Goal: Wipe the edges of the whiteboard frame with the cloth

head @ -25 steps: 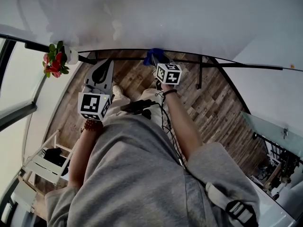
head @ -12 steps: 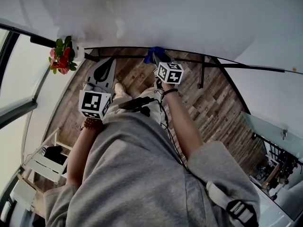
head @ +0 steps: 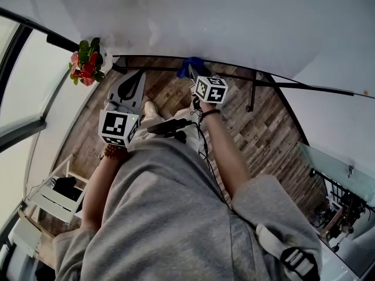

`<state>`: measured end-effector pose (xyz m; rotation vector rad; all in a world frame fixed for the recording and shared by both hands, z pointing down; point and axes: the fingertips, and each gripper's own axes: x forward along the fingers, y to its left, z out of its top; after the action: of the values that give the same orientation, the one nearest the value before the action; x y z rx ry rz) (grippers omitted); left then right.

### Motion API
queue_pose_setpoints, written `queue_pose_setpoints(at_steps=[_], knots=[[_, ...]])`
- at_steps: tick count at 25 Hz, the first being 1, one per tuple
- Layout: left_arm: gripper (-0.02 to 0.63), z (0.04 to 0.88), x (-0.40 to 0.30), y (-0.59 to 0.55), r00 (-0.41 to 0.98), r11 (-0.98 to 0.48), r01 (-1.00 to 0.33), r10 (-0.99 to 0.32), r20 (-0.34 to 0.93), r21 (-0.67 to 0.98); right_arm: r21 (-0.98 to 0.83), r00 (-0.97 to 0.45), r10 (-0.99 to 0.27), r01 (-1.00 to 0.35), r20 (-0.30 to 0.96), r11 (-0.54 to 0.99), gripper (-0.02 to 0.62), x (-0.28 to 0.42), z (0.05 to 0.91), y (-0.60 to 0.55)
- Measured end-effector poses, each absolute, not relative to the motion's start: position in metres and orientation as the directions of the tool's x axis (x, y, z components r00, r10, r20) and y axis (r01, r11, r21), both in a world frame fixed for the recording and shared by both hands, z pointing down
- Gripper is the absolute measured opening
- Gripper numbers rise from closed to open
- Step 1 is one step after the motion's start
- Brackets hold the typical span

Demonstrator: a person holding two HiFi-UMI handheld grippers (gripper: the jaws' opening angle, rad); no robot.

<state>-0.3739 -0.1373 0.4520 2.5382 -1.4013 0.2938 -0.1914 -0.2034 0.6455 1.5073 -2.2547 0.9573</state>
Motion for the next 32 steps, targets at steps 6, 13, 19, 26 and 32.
queue_pose_setpoints(at_steps=[6, 13, 19, 26, 32], knots=[[0.009, 0.455, -0.384, -0.135, 0.509, -0.503, -0.858, -0.812, 0.287, 0.098, -0.391, -0.452, -0.709, -0.882, 0.541, 0.264, 0.104, -0.209, 0.645, -0.204], [0.009, 0.454, -0.389, -0.131, 0.498, -0.494, -0.865, -0.818, 0.289, 0.093, -0.411, -0.483, -0.692, -0.866, 0.536, 0.286, 0.104, -0.23, 0.644, -0.205], [0.009, 0.454, -0.397, -0.132, 0.475, -0.471, -0.878, -0.832, 0.288, 0.085, -0.423, -0.481, -0.688, -0.865, 0.543, 0.271, 0.103, -0.237, 0.646, -0.207], [0.009, 0.45, -0.401, -0.13, 0.461, -0.457, -0.886, -0.842, 0.281, 0.082, -0.455, -0.505, -0.679, -0.848, 0.533, 0.273, 0.103, -0.249, 0.644, -0.207], [0.009, 0.45, -0.41, -0.129, 0.446, -0.444, -0.893, -0.85, 0.282, 0.076, -0.471, -0.538, -0.661, -0.829, 0.523, 0.302, 0.103, -0.269, 0.644, -0.207]])
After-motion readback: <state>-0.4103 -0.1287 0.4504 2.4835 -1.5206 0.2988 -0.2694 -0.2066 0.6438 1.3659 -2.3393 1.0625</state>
